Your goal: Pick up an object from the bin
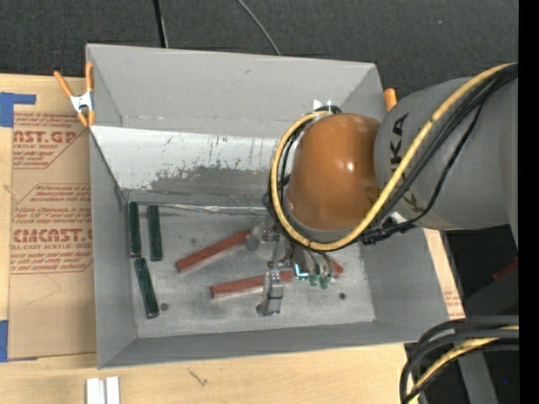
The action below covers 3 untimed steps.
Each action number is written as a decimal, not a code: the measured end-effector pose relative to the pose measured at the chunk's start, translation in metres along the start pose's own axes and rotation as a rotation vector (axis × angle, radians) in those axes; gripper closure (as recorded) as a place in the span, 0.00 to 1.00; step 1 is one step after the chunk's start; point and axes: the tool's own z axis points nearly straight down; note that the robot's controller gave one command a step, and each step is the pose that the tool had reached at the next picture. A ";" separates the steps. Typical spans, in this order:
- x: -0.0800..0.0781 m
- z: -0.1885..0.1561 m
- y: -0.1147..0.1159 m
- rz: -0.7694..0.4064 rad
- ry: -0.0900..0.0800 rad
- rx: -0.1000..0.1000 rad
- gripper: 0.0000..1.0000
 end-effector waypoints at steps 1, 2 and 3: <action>-0.002 -0.004 0.000 0.001 -0.008 -0.001 0.00; -0.007 0.048 -0.013 -0.031 -0.015 0.000 0.00; -0.043 0.105 0.001 0.206 -0.008 -0.002 1.00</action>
Offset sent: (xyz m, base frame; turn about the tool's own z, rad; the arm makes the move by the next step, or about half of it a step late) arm 0.0073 -0.0278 -0.1076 -0.0623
